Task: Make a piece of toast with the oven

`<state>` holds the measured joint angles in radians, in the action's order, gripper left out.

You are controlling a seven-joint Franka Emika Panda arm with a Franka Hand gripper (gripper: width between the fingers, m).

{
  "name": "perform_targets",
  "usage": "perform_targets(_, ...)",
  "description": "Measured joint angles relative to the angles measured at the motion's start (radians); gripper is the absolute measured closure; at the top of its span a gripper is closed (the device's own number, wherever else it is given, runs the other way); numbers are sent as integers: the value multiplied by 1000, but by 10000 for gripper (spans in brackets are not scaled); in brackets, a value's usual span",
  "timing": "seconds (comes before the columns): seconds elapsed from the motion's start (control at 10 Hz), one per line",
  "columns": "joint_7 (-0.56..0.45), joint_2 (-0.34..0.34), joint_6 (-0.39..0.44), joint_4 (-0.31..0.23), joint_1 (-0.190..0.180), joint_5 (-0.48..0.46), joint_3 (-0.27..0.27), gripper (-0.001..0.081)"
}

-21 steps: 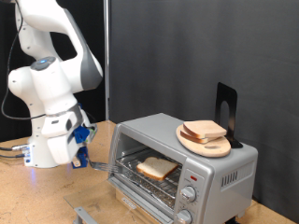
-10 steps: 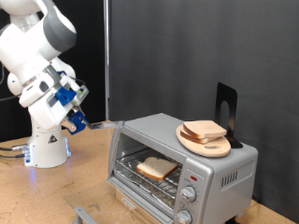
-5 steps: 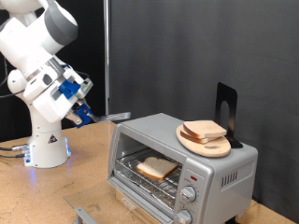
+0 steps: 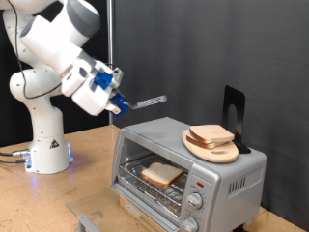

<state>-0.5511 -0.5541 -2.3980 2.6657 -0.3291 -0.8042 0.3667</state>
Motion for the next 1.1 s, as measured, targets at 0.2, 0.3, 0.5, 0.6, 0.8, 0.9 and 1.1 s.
perform_targets(0.2, 41, 10, -61, -6, -35, -18, -62, 345)
perform_targets(0.3, 62, 19, -78, -13, -50, -23, -87, 345)
perform_targets(0.5, 100, 52, -95, -31, -79, -24, -136, 345)
perform_targets(0.6, 115, 76, -109, -39, -94, -24, -160, 345)
perform_targets(0.8, 138, 137, -157, -40, -105, -24, -209, 345)
perform_targets(0.9, 141, 170, -184, -39, -110, -25, -226, 345)
perform_targets(1.1, 128, 223, -225, -39, -136, -64, -240, 345)
